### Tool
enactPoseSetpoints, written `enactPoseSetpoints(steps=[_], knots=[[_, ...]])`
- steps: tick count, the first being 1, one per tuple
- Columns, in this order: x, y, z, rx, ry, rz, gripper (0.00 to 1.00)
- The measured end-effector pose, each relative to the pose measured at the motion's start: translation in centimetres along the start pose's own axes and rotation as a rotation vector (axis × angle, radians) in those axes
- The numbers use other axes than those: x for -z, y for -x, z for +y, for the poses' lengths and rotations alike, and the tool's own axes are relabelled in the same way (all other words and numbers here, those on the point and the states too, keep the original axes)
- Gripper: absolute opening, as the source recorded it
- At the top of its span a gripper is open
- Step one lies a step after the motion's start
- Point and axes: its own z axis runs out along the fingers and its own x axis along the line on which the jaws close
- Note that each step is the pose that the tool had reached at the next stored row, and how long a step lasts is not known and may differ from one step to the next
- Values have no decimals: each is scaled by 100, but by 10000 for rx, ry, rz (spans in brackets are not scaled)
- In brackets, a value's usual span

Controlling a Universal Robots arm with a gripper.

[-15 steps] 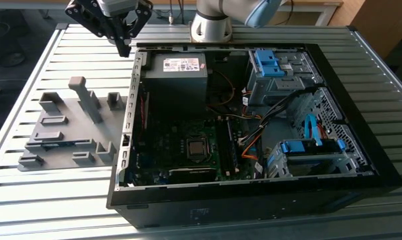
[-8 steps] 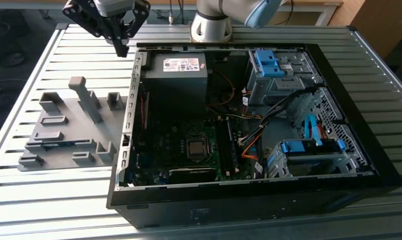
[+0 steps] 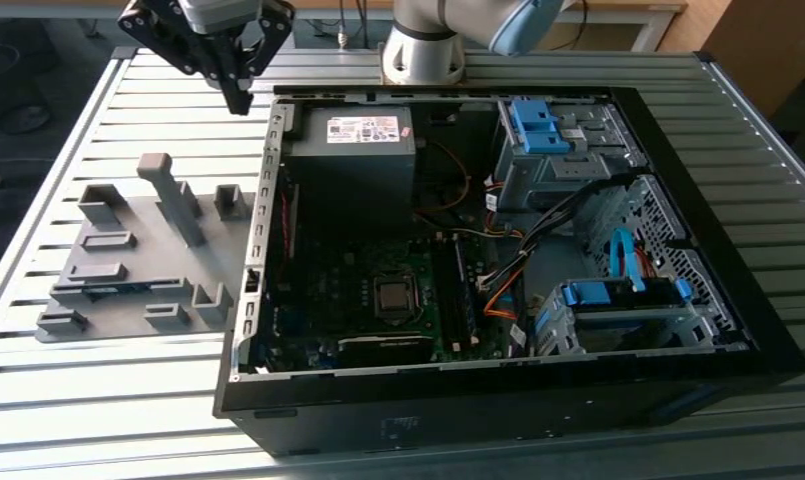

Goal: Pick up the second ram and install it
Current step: 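Reach for the second ram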

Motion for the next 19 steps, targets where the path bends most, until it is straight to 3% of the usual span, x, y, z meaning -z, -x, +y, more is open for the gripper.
enactPoseSetpoints(steps=[19], knots=[[-1, -115, -9, -1, -1, 1, 11]])
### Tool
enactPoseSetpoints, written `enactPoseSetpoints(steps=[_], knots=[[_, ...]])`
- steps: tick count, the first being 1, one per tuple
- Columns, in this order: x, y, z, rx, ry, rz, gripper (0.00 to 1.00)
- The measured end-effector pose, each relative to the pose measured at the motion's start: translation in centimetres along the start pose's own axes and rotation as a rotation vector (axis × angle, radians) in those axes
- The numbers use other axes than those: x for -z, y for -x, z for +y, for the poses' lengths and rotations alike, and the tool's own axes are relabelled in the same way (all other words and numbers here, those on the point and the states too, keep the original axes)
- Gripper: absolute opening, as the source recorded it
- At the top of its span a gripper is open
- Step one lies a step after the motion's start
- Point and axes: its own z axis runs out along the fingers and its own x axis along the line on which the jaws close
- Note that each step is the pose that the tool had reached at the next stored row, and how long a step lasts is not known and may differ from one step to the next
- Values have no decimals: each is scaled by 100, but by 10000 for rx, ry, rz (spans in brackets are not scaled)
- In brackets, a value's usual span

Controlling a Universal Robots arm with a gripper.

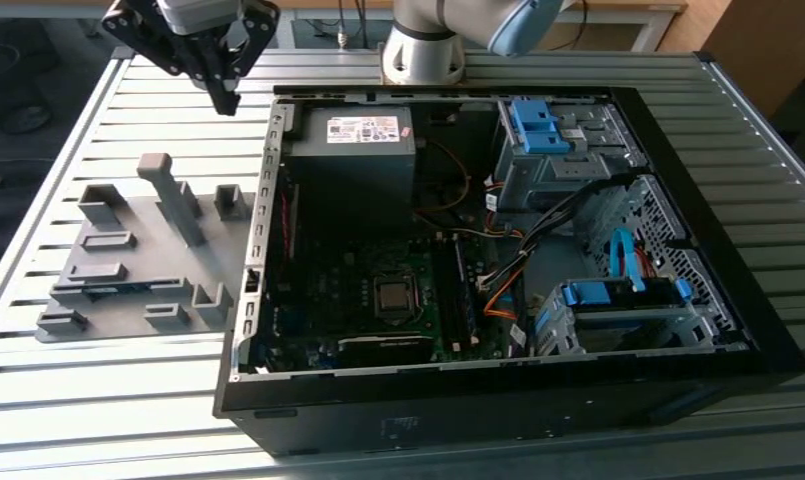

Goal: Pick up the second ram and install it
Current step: 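Reach for the second ram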

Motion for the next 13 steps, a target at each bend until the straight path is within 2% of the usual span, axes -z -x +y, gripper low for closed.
enactPoseSetpoints(steps=[13], knots=[[-1, -76, -6, 0, 1, -1, 11]])
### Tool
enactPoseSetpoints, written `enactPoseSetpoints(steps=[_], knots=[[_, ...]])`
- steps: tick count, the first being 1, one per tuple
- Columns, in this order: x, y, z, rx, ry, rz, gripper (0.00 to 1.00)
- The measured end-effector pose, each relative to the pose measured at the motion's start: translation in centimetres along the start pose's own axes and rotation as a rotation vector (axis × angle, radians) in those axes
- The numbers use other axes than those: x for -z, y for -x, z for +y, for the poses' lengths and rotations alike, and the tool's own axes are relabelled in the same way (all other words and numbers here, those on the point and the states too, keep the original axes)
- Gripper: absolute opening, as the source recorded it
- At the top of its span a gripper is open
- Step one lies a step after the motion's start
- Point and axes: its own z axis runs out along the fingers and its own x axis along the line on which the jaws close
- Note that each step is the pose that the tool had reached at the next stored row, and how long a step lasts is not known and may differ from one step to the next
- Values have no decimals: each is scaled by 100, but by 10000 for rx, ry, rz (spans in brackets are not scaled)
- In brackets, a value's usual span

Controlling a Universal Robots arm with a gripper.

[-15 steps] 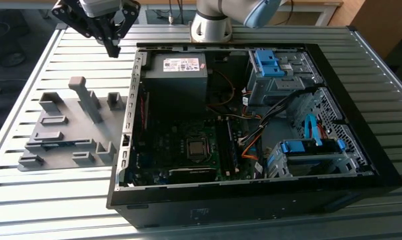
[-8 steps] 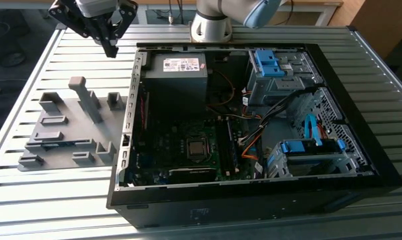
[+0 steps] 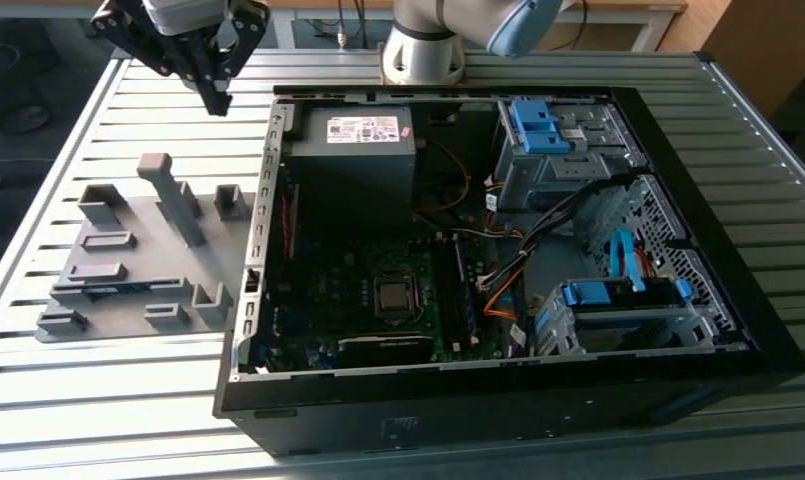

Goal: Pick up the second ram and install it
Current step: 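Reach for the second ram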

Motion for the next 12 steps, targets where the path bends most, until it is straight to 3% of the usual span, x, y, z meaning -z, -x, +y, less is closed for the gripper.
enactPoseSetpoints(steps=[12], knots=[[-1, -65, -5, 0, -1, 1, 11]])
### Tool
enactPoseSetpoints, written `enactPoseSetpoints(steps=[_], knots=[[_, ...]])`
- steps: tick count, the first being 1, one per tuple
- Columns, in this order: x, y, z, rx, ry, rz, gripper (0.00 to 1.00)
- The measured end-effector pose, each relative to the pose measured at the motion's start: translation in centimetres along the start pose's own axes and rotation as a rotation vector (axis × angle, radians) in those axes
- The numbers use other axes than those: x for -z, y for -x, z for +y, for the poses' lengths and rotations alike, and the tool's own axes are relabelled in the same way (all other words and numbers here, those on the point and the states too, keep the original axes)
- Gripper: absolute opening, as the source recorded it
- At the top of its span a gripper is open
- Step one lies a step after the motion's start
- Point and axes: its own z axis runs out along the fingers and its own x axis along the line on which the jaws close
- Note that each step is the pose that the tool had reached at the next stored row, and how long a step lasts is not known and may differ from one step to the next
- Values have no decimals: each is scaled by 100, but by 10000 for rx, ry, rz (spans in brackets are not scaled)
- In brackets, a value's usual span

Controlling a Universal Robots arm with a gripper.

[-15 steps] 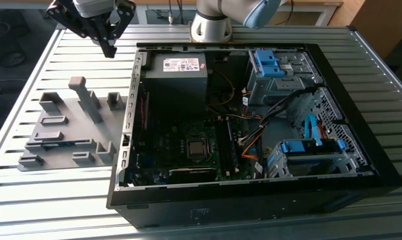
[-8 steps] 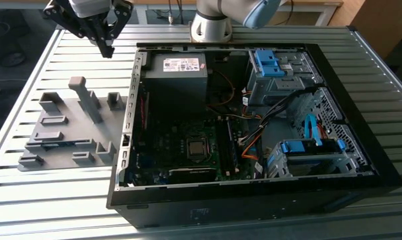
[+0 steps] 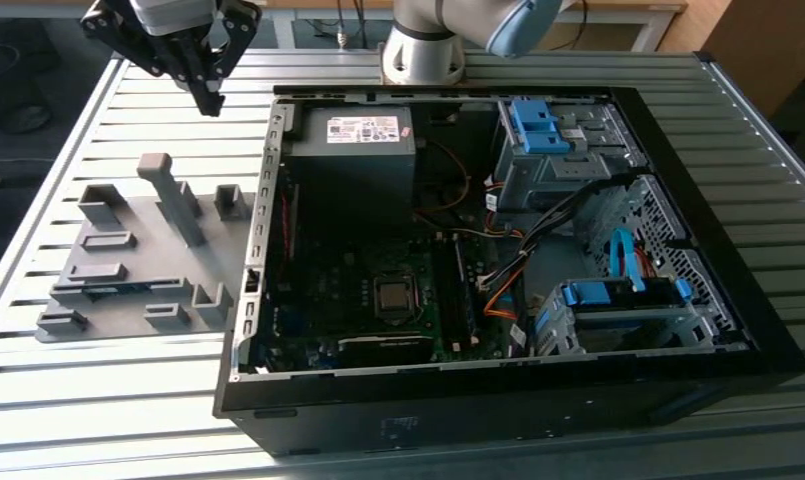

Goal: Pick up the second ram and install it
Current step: 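Reach for the second ram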

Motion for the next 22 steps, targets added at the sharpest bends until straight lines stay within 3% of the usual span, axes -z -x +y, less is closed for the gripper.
enactPoseSetpoints(steps=[22], knots=[[-3, -126, -10, 0, 0, -1, 11]])
